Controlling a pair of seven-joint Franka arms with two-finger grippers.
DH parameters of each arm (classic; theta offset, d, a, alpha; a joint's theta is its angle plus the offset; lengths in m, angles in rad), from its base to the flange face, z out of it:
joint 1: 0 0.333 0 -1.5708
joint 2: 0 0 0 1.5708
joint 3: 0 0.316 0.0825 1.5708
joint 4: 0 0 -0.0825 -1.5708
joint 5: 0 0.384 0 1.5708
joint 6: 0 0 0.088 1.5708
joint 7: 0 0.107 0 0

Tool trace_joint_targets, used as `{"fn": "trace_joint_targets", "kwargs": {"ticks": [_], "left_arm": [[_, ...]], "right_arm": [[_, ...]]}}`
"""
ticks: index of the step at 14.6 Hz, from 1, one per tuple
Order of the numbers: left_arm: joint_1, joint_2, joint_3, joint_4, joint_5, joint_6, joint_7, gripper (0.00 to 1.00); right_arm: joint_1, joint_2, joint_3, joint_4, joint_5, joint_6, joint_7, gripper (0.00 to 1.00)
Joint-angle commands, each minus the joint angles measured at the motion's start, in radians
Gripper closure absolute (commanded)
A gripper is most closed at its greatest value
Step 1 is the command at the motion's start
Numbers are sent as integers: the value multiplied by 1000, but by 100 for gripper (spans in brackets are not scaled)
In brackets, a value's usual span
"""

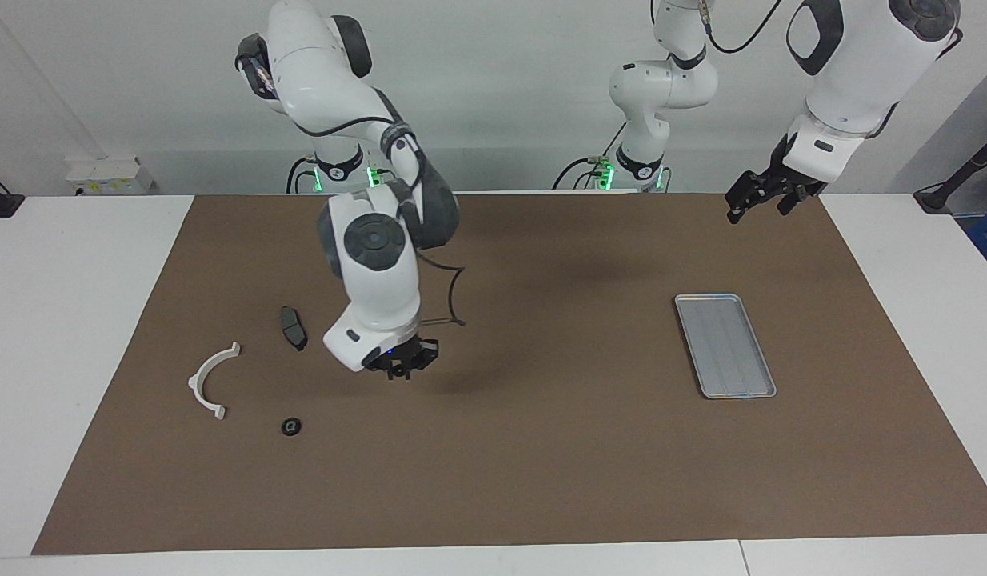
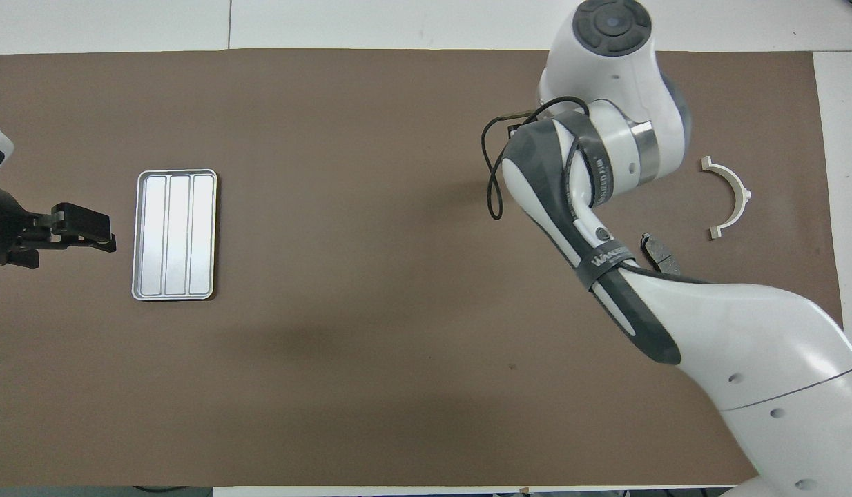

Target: Place bearing gear from tray to pile

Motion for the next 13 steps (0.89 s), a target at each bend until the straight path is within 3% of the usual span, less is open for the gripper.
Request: {"fn": "trace_joint_targets", "kwargs": {"ticks": [1,5,11,12,13], "left_arm": [[8,-18,-6,-7,-1,-12,8,0],[8,-18,-6,-7,-1,-12,8,0],[8,-18,-6,-7,-1,-12,8,0],[8,-18,-6,-7,-1,-12,8,0],[8,-18,-6,-7,-1,-12,8,0]], "right_arm": [[-80,-3,21,-102,-4,108,-119,100],[-143,-3,21,-264,-13,343,-194,100],[-155,11,21,-295,-11,405,-210,100],[-155,11,21,-295,-11,405,-210,60],[-155,8,21,-295,-11,406,-208,1]]}}
